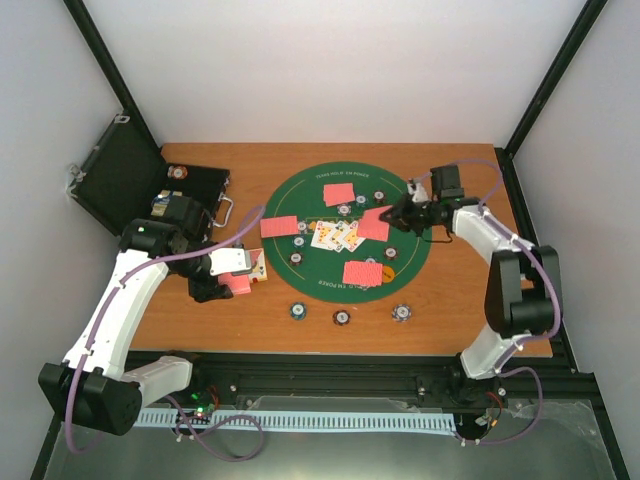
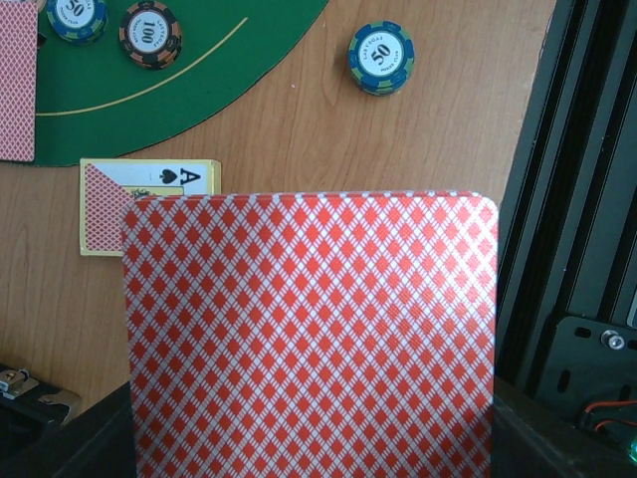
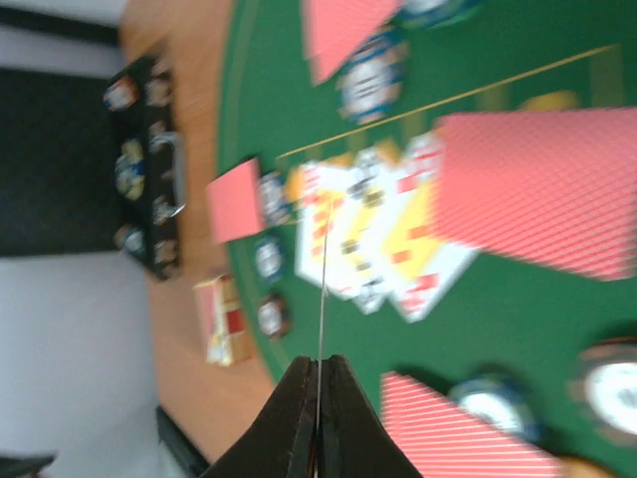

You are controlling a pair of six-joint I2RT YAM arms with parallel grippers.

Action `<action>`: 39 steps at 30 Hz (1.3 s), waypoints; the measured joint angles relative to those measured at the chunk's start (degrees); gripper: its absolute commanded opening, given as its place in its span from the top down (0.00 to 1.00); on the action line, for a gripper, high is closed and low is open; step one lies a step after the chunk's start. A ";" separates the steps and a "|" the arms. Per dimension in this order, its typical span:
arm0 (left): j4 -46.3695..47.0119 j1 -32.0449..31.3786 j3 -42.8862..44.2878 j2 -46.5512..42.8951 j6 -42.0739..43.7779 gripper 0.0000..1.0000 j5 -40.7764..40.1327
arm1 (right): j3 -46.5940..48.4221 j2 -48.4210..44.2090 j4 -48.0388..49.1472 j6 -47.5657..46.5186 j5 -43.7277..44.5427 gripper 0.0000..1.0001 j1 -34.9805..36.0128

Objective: Distribute texas hold em gaming equipment

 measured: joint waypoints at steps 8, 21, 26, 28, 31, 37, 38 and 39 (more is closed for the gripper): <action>0.98 0.00 -0.96 0.13 -0.44 0.99 -0.35 | 8.81 13.77 -8.59 -8.26 2.56 0.97 -7.69; 8.50 5.64 -6.95 4.15 -1.88 0.99 -3.82 | 15.39 24.50 -11.02 -11.45 4.90 0.69 -7.74; 12.85 11.50 -10.67 6.29 -1.09 0.99 -5.49 | 13.51 24.09 -12.20 -12.04 7.23 0.44 -7.76; 14.84 13.18 -12.87 6.73 -0.68 0.99 -6.38 | 13.35 22.53 -13.09 -11.98 9.25 0.38 -7.65; 17.97 15.19 -15.56 8.11 -0.17 0.99 -7.41 | 12.81 18.80 -14.60 -11.87 12.22 0.34 -7.72; 25.99 17.55 -19.78 13.86 0.15 0.96 -9.46 | 8.33 6.80 -15.47 -11.10 16.31 0.24 -7.74; 27.26 17.55 -20.37 14.82 0.09 0.95 -9.60 | 7.08 4.48 -15.58 -11.02 16.81 0.23 -7.74; 28.26 17.53 -20.70 15.65 0.02 0.92 -9.64 | 5.73 2.08 -15.78 -10.91 17.20 0.22 -7.74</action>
